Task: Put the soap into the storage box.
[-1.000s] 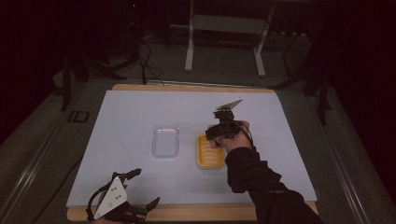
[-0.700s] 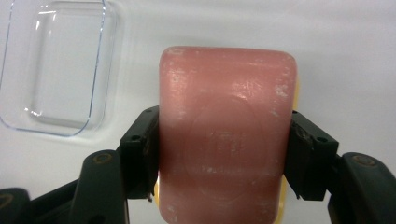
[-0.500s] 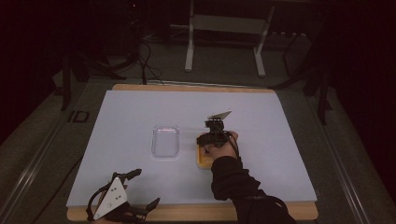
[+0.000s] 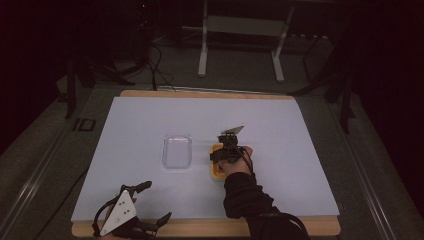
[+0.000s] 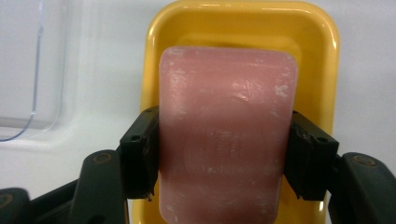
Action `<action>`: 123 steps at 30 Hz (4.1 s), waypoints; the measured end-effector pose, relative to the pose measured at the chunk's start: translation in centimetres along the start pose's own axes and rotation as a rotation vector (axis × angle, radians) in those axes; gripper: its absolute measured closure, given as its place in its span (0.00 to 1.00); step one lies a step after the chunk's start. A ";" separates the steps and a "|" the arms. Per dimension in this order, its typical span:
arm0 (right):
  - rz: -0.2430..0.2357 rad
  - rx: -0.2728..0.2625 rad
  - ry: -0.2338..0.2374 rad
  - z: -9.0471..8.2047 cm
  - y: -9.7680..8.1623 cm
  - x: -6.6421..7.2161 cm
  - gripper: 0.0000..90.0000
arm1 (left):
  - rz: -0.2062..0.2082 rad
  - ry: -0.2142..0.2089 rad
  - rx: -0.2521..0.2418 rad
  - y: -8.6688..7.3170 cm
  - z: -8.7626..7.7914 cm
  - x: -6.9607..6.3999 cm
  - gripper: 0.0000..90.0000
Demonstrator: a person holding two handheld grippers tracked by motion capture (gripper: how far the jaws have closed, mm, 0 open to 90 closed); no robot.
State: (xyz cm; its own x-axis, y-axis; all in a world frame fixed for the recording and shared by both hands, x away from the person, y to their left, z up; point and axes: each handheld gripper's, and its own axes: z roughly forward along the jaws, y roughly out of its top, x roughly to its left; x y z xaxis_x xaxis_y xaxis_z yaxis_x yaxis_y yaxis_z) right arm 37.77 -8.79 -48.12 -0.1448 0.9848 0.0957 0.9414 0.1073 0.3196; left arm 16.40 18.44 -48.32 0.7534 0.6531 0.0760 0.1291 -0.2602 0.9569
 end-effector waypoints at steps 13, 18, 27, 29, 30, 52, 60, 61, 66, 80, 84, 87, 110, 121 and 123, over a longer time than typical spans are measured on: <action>-0.023 -0.004 -0.004 -0.2 0.4 0.1 0.37 | 0.002 -0.002 0.002 0.0 0.0 0.0 0.01; -0.082 -0.020 -0.014 -1.3 0.5 0.4 0.35 | -0.001 -0.005 0.001 0.0 0.0 0.0 0.01; -0.241 -0.017 0.074 -2.9 0.6 -0.1 0.14 | 0.000 -0.009 0.004 0.0 0.0 0.1 0.01; -0.246 -0.014 0.105 -2.9 0.5 -0.5 0.15 | 0.000 -0.010 0.003 0.0 0.0 0.1 0.01; -0.257 -0.011 0.102 -2.8 0.4 -0.6 0.14 | 0.000 -0.011 0.003 0.0 0.0 0.1 0.01; -0.476 -0.168 0.131 -4.1 -2.0 -5.5 0.17 | 0.000 -0.018 0.013 -0.1 0.2 0.1 0.01; -0.467 -0.219 0.144 -4.7 -3.5 -7.8 0.15 | 0.000 -0.016 0.015 -0.2 0.3 0.1 0.01; -0.462 -0.221 0.147 -4.8 -3.7 -8.1 0.15 | 0.000 -0.016 0.016 -0.2 0.3 0.1 0.01; -0.445 -0.258 0.147 -5.4 -4.5 -9.7 0.14 | 0.001 -0.016 0.018 -0.2 0.3 0.1 0.01; -0.386 -0.313 0.177 -6.0 -7.6 -13.6 0.15 | 0.000 -0.014 0.019 -0.2 0.3 0.1 0.01; -0.380 -0.328 0.178 -5.9 -8.5 -14.5 0.15 | 0.000 -0.015 0.019 -0.2 0.4 0.1 0.01; -0.397 -0.347 0.186 -5.9 -9.1 -15.1 0.15 | -0.001 -0.015 0.020 -0.2 0.4 0.1 0.01; -0.402 -0.397 0.153 -6.1 -12.4 -17.9 0.15 | 0.004 -0.029 0.021 -0.1 0.3 0.0 0.01; -0.372 -0.412 0.153 -6.1 -13.1 -18.9 0.15 | 0.004 -0.032 0.022 -0.1 0.3 0.0 0.01; -0.373 -0.414 0.154 -6.1 -13.0 -18.9 0.15 | 0.004 -0.032 0.023 -0.1 0.3 0.0 0.01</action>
State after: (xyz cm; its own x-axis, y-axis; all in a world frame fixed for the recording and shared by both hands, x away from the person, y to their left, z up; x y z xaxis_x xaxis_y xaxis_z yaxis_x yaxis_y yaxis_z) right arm 26.37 -29.62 -48.35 -0.5161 0.8559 0.0319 0.6252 0.3510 0.6971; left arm 16.61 18.24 -48.52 0.7739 0.6293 0.0706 0.1402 -0.2790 0.9500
